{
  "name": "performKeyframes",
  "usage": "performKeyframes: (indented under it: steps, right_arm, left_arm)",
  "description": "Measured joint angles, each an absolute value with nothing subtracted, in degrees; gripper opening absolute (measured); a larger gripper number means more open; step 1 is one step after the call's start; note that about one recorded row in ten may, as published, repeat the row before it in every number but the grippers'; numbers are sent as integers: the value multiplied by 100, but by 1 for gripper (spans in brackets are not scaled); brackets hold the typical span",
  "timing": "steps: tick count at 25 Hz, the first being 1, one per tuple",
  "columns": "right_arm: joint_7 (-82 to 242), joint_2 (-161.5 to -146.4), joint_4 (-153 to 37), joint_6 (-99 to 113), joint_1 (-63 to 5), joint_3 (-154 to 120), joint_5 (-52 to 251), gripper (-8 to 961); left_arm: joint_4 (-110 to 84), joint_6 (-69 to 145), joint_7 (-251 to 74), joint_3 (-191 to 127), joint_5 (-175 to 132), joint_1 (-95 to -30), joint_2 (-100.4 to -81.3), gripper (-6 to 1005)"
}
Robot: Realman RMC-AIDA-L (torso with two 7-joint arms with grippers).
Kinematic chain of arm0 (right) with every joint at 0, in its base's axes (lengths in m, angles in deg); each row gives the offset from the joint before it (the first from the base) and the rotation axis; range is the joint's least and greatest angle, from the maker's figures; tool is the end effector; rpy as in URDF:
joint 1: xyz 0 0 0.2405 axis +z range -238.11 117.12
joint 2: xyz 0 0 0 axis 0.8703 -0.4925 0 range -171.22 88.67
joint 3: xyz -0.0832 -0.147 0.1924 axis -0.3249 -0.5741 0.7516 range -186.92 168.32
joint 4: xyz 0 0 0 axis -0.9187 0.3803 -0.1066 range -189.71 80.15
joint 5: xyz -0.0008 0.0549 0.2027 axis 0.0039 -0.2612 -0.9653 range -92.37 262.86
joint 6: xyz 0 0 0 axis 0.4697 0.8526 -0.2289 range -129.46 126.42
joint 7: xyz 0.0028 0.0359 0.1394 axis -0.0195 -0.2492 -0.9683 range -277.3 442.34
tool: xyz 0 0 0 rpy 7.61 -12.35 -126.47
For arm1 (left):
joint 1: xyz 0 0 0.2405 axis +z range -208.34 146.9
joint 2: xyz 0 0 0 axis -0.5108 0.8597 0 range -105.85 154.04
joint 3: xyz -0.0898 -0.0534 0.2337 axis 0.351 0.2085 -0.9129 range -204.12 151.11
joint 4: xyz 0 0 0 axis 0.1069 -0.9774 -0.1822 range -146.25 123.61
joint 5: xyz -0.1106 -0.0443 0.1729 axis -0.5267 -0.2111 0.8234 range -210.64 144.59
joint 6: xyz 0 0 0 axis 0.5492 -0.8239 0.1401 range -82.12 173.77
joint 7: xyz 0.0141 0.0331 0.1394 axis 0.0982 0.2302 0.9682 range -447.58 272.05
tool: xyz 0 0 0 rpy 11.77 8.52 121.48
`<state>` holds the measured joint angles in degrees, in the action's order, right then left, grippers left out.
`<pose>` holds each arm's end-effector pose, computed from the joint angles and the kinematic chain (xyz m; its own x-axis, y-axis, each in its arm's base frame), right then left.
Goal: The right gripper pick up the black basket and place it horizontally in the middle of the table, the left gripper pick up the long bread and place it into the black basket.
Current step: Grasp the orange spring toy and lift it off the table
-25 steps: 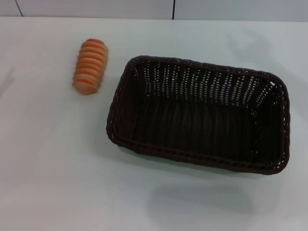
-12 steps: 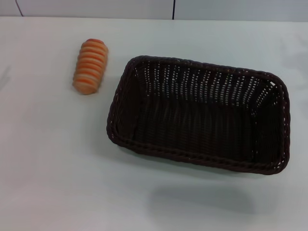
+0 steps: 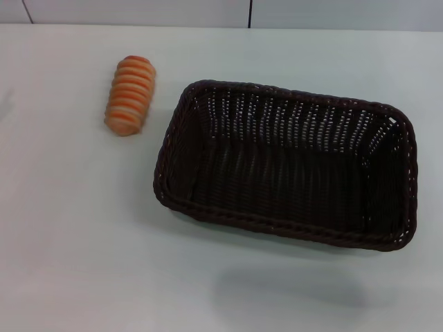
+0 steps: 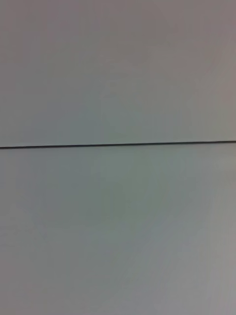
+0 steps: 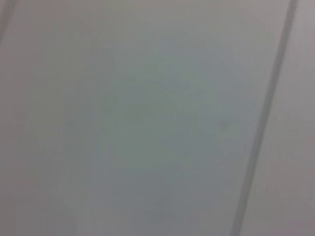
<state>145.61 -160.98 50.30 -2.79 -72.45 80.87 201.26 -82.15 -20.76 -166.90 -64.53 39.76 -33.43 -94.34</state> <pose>0.2105 0.3052 0.1570 0.8673 0.0722 -0.4926 -0.4974 0.0847 -0.8634 -0.3195 0.2782 0.2098 0.7218 -0.1133 0.6828 0.6493 -0.2308 -0.7247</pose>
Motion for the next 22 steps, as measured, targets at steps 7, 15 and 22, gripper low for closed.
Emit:
performKeyframes:
  steps: [7, 15, 22]
  right_arm:
    - [14562, -16099, 4559, 249, -7499, 8149, 19847, 473]
    - [14517, -16099, 4318, 305, -7590, 8272, 19835, 473]
    - [14441, -16085, 3838, 449, -7541, 8366, 19759, 473]
  left_arm:
    - [-8636, -1987, -16957, -6578, 3997, -3230, -9440, 810]
    - [-10513, -1736, -19518, -6870, 5286, -3164, -9400, 809]
    - [-11830, -2258, -21607, -6962, 6738, -3512, -9385, 809]
